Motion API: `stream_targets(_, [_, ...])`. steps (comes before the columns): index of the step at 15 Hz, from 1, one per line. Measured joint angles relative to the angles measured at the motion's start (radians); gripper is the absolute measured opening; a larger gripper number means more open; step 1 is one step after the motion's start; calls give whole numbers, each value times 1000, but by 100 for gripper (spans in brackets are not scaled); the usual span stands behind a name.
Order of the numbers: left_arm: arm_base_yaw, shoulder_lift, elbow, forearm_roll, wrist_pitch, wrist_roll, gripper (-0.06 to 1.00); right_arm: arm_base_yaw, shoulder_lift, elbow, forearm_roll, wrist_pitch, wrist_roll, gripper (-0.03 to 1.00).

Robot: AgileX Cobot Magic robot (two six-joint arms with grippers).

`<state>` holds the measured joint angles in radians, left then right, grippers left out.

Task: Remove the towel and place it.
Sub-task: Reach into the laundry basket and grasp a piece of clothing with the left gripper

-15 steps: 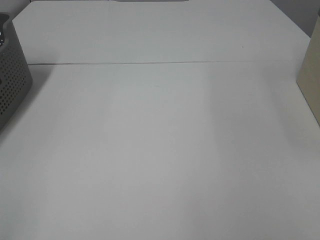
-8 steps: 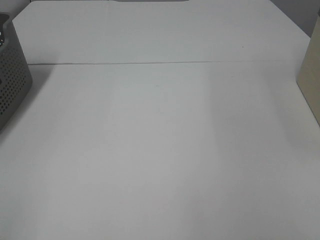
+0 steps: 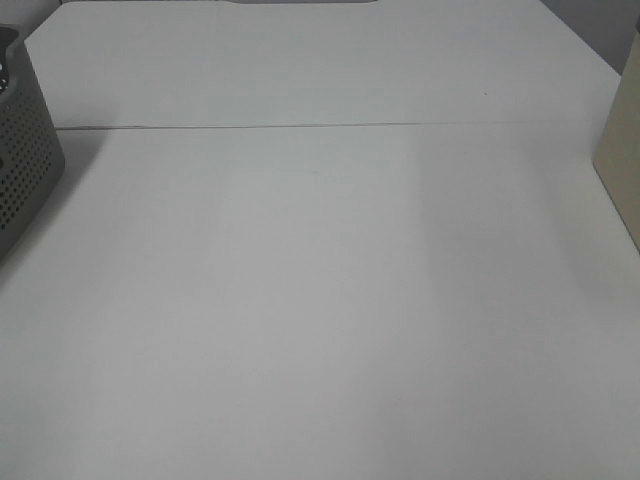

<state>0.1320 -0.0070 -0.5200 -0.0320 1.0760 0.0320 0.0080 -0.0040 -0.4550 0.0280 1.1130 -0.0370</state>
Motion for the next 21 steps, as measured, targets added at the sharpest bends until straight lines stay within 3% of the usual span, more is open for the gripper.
stream_targets(9, [0,0,0,0,0,1,99,0,0,0,0,0,0,56])
stream_targets(12, [0,37,-16,2,10,83,99,0,0,0,0,0,0,56])
stream_targets(17, [0,454,-297,4,26,347,99,0,0,0,0,0,0,56])
stream_targets(18, [0,691,-442,59,29,523,99,0,0,0,0,0,0,56])
stream_targets(21, [-1,1064,-676,284,99,684,99,0,0,0,0,0,0,56])
